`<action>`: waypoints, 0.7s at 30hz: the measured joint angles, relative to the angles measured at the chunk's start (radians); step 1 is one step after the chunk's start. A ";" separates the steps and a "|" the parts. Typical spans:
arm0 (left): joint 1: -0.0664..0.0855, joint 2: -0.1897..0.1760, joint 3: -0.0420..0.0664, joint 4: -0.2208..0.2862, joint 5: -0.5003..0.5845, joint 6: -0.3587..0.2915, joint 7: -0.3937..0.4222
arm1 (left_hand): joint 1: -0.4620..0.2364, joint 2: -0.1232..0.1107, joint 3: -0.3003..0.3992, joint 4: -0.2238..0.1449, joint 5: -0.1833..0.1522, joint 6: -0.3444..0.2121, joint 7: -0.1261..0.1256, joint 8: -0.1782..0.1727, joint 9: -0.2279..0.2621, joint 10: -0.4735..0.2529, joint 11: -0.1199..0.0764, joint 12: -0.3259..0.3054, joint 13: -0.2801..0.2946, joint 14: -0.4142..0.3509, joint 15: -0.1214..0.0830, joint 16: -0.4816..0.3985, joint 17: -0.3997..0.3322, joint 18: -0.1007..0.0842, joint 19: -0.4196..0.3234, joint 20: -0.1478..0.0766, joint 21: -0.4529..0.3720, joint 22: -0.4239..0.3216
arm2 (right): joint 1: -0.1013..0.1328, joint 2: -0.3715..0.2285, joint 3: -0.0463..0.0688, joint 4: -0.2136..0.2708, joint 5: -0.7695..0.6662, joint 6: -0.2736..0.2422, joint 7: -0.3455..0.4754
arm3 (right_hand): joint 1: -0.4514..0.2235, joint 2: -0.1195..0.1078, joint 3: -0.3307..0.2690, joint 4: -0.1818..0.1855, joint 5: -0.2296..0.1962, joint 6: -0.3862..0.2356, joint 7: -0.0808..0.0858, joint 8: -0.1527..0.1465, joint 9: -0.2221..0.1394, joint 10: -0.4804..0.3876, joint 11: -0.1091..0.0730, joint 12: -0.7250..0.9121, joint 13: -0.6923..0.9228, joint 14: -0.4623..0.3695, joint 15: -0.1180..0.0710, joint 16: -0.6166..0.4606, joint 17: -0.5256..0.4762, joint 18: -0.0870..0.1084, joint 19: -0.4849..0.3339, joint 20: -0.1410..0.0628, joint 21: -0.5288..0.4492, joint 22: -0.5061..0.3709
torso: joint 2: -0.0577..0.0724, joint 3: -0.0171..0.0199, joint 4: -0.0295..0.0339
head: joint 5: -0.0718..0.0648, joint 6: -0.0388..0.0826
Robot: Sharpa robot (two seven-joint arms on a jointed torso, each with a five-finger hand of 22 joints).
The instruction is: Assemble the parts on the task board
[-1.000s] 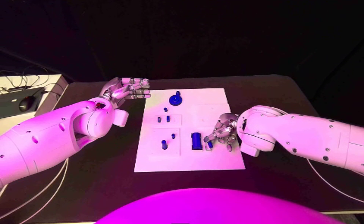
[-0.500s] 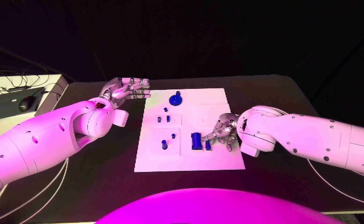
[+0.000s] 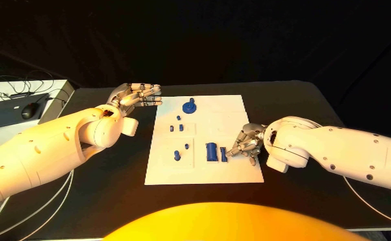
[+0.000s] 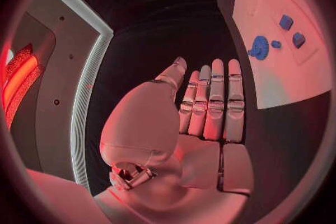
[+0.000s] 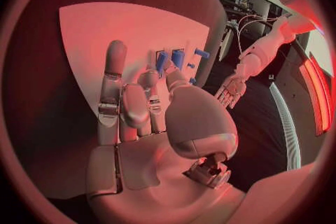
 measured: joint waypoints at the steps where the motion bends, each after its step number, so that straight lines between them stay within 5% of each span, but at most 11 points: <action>1: 0.000 0.000 0.000 0.000 0.000 0.000 0.000 | 0.000 0.000 0.000 0.000 0.000 0.000 0.000 0.000 0.000 0.000 0.000 0.000 0.000 0.000 0.000 0.000 0.000 0.000 0.000 0.000 0.000 0.000 | -0.001 -0.005 0.000 0.004 0.000 -0.002 0.004 | 0.009 -0.002 0.001 -0.006 -0.012 0.000 0.000 0.007 0.006 0.000 0.000 0.002 0.000 -0.001 -0.003 0.000 0.000 0.000 0.000 0.000 0.000 0.000 | 0.000 0.0000 0.0000 | 0.000 0.000; 11: 0.000 0.001 0.000 0.000 0.000 0.000 0.000 | 0.000 0.000 0.000 0.000 0.000 0.000 0.000 0.000 0.000 0.000 0.000 0.000 0.000 0.000 0.000 0.000 0.000 0.000 0.000 0.000 0.000 0.000 | -0.013 -0.021 0.000 0.034 0.002 -0.021 0.028 | 0.024 -0.004 -0.005 -0.009 -0.035 -0.011 -0.011 0.073 0.045 0.014 -0.007 0.018 0.015 0.001 -0.008 0.000 0.005 0.000 0.000 -0.008 0.005 0.000 | -0.001 0.0000 -0.0012 | -0.002 0.000; 21: 0.000 0.000 0.000 0.000 0.000 0.000 0.000 | 0.000 0.000 0.000 0.000 0.000 0.000 0.000 0.000 0.000 0.000 0.000 0.000 0.000 0.000 0.000 0.000 0.000 0.000 0.000 0.000 0.000 0.000 | -0.025 -0.008 0.000 0.018 -0.003 -0.031 0.024 | 0.024 -0.004 -0.008 -0.001 -0.035 -0.015 -0.015 0.100 0.052 0.021 -0.007 0.027 0.025 0.001 -0.008 0.000 0.005 0.000 -0.002 -0.013 0.011 0.000 | 0.000 -0.0010 0.0006 | -0.003 0.000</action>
